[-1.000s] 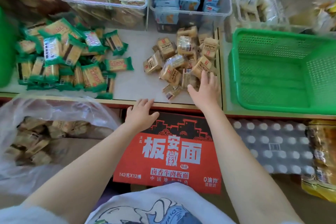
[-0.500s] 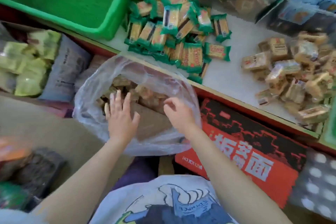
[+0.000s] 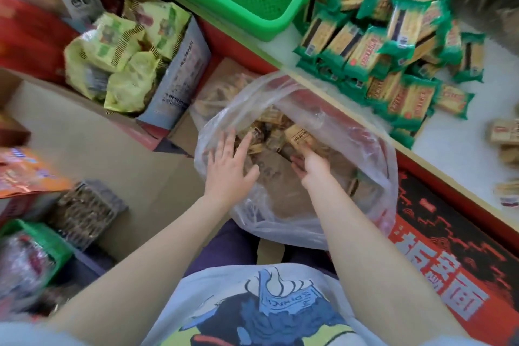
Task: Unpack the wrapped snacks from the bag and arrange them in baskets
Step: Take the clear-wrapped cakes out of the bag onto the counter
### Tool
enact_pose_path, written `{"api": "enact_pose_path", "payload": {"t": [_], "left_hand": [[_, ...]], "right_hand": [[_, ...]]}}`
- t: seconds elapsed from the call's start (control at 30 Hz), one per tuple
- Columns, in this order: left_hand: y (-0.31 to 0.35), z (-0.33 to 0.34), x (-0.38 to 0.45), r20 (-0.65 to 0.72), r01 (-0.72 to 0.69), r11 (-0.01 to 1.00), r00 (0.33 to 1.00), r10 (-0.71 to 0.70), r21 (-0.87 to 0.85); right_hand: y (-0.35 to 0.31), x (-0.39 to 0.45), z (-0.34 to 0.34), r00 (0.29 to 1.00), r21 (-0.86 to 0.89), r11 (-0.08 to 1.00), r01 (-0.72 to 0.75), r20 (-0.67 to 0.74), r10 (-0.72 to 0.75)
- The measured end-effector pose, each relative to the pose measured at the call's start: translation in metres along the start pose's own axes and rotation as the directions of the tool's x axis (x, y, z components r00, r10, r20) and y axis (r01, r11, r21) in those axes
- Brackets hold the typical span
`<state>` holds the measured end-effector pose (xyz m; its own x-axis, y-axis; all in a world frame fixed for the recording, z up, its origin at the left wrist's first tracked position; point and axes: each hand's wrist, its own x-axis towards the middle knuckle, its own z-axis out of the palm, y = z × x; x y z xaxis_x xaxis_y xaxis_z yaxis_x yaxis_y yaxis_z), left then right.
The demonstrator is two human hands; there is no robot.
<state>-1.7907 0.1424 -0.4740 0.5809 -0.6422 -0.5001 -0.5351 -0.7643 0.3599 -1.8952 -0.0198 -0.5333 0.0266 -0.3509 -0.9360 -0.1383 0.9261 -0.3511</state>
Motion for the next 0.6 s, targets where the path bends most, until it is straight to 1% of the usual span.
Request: {"api": "enact_pose_path", "payload": {"t": [0.03, 0.1, 0.17, 0.2, 0.27, 0.3, 0.33, 0.37, 0.4, 0.43, 0.47, 0.5, 0.53, 0.6], "left_hand": [[0.001, -0.003, -0.002, -0.002, -0.020, 0.998, 1.000, 0.020, -0.055], [0.006, -0.010, -0.007, -0.012, -0.073, 0.982, 0.997, 0.072, -0.176], [0.017, -0.016, -0.010, 0.025, -0.099, 0.946, 0.993, 0.112, -0.309], [0.024, -0.018, -0.010, 0.078, -0.079, 0.927, 0.990, 0.116, -0.368], [0.044, -0.018, -0.010, 0.222, 0.041, 0.864, 0.971, 0.083, -0.501], [0.058, -0.019, -0.011, 0.276, 0.118, 0.794, 0.959, 0.065, -0.596], [0.073, -0.017, -0.012, 0.319, 0.196, 0.684, 0.946, 0.057, -0.702], [0.091, -0.016, -0.014, 0.353, 0.266, 0.551, 0.934, 0.057, -0.791], [0.109, -0.015, -0.016, 0.377, 0.310, 0.447, 0.924, 0.067, -0.839], [0.128, -0.014, -0.018, 0.377, 0.316, 0.406, 0.923, 0.078, -0.857], [0.144, -0.009, -0.019, 0.370, 0.307, 0.411, 0.925, 0.081, -0.858], [0.162, -0.005, -0.021, 0.363, 0.295, 0.428, 0.928, 0.086, -0.854], [0.180, 0.000, -0.022, 0.358, 0.280, 0.461, 0.929, 0.089, -0.842], [0.221, 0.012, -0.025, 0.350, 0.229, 0.572, 0.930, 0.110, -0.788]], "right_hand": [[0.001, -0.008, -0.005, 1.000, -0.047, 0.999, 0.009, 0.003, -0.009], [0.001, -0.028, -0.021, 0.999, -0.211, 0.976, 0.049, 0.014, -0.047], [0.000, -0.053, -0.043, 0.989, -0.365, 0.922, 0.128, 0.122, -0.089], [-0.001, -0.066, -0.055, 0.974, -0.392, 0.902, 0.183, 0.197, -0.112], [-0.006, -0.090, -0.078, 0.935, -0.373, 0.885, 0.278, 0.316, -0.161], [-0.009, -0.099, -0.088, 0.918, -0.360, 0.878, 0.316, 0.348, -0.188], [-0.013, -0.106, -0.098, 0.903, -0.352, 0.866, 0.355, 0.369, -0.221], [-0.017, -0.109, -0.107, 0.894, -0.364, 0.845, 0.393, 0.369, -0.256], [-0.023, -0.114, -0.118, 0.888, -0.399, 0.813, 0.424, 0.361, -0.286], [-0.029, -0.119, -0.129, 0.880, -0.445, 0.769, 0.458, 0.348, -0.323], [-0.036, -0.126, -0.141, 0.868, -0.492, 0.718, 0.493, 0.330, -0.370], [-0.043, -0.131, -0.155, 0.841, -0.539, 0.647, 0.540, 0.311, -0.443], [-0.050, -0.135, -0.170, 0.788, -0.576, 0.554, 0.601, 0.314, -0.529], [-0.061, -0.140, -0.204, 0.669, -0.632, 0.365, 0.684, 0.344, -0.659]]}}
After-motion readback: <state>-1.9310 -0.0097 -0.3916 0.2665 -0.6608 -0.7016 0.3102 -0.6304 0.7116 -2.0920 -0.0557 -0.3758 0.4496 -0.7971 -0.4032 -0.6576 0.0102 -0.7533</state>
